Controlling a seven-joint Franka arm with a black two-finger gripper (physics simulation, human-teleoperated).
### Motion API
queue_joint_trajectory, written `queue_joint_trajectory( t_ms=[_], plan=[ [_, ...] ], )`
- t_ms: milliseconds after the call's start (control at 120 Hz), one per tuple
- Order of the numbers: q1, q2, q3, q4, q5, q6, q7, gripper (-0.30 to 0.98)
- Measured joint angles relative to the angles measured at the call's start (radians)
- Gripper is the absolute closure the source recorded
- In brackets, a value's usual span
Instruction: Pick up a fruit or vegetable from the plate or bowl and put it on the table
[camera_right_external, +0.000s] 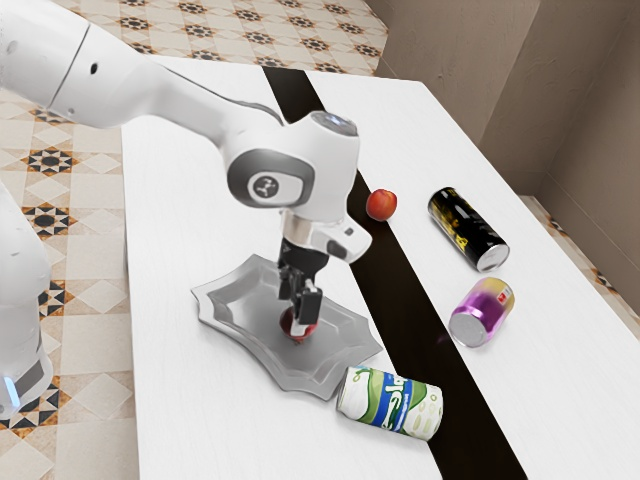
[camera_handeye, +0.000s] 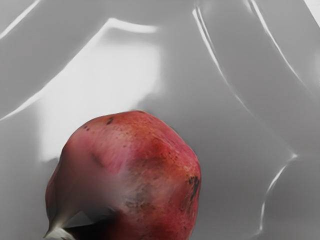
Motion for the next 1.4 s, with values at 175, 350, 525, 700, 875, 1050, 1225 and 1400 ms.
queue_joint_trajectory(
  t_ms=[175, 350, 525, 700, 875, 1050, 1225, 1400],
  plan=[
    [0.005, 0.031, 0.000, -0.001, 0.000, 0.022, -0.001, 0.03],
    [0.014, 0.073, -0.002, 0.000, 0.004, 0.049, -0.002, 0.03],
    [0.015, 0.099, -0.003, -0.002, 0.006, 0.074, -0.003, 0.03],
    [0.022, 0.105, -0.003, -0.005, 0.007, 0.085, -0.006, 0.15],
    [0.022, 0.105, -0.004, -0.005, 0.049, 0.090, -0.023, 0.34],
    [0.062, 0.097, 0.000, 0.118, 0.133, 0.059, -0.047, 0.33],
    [0.202, 0.096, 0.002, 0.129, 0.165, 0.033, -0.063, 0.31],
    [0.357, 0.091, 0.002, 0.118, 0.175, 0.021, -0.075, 0.31]
  ],
)
